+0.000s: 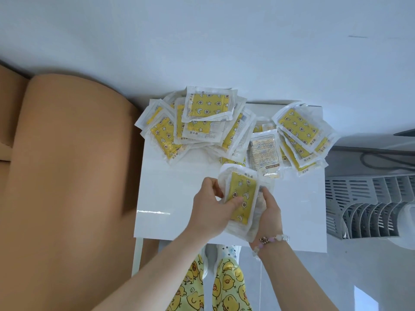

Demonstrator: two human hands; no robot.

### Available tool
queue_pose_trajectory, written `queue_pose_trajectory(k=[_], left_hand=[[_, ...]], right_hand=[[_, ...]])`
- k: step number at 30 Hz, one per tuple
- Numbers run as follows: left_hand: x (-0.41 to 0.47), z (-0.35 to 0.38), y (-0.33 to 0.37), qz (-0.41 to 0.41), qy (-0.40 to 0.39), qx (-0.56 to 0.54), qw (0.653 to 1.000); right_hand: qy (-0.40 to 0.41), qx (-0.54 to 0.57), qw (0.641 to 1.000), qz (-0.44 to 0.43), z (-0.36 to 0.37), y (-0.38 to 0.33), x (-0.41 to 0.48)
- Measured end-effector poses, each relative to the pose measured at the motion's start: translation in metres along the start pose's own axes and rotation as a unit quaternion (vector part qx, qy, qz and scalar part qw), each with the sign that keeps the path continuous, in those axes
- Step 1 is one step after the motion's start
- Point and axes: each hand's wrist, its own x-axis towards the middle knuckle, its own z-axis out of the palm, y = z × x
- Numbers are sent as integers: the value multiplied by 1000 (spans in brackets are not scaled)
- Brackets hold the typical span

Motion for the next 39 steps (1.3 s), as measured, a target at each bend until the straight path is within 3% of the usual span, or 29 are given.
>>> queue_pose_trajectory(k=[5, 7, 10, 13, 15, 17, 21, 24, 26, 28, 31, 32, 34, 36, 37, 39], left_hand=[[2, -19, 11, -30, -78, 42, 996], [7, -38, 29, -12, -169, 155, 973], [14, -43, 57, 66, -288, 400, 867], [21, -20, 73, 164, -335, 562, 738], [24, -5, 79, 200, -330, 610, 691], [28, 5, 80, 220, -317, 633, 672], [32, 12, 73, 266, -304, 612, 680], [33, 12, 63, 317, -285, 593, 683], [35, 12, 55, 363, -259, 566, 693], [40, 10, 45, 442, -214, 531, 691], [48, 4, 33, 507, -148, 491, 692], [51, 1, 32, 496, -141, 477, 712], [55, -9, 41, 399, -130, 411, 810], [71, -20, 54, 287, 19, 229, 930], [83, -27, 62, 210, 131, 114, 962], [112, -43, 76, 26, 263, -45, 964]], right_hand=[[39, -41, 998, -15, -6, -8, -6], [41, -74, 996, -25, -11, -15, -5], [17, -173, 984, -25, -16, -20, 1], [-37, -199, 979, 8, -5, -21, -1], [-32, -240, 970, 0, -1, -17, 2], [-8, -261, 964, -44, 3, -15, 1], [-17, -266, 964, -17, 0, -10, 0], [-7, -359, 931, -59, -5, -4, -1], [-6, -411, 911, -20, -11, -3, -7], [6, -401, 916, 23, -21, -5, -10], [1, -336, 942, 12, -31, -7, -12], [7, -312, 950, 6, -31, -7, -13], [31, -272, 962, -3, -33, -7, -10], [54, -256, 965, -4, -33, -10, -9], [63, -254, 965, -8, -34, -12, -9], [80, -256, 963, -17, -34, -15, -10]])
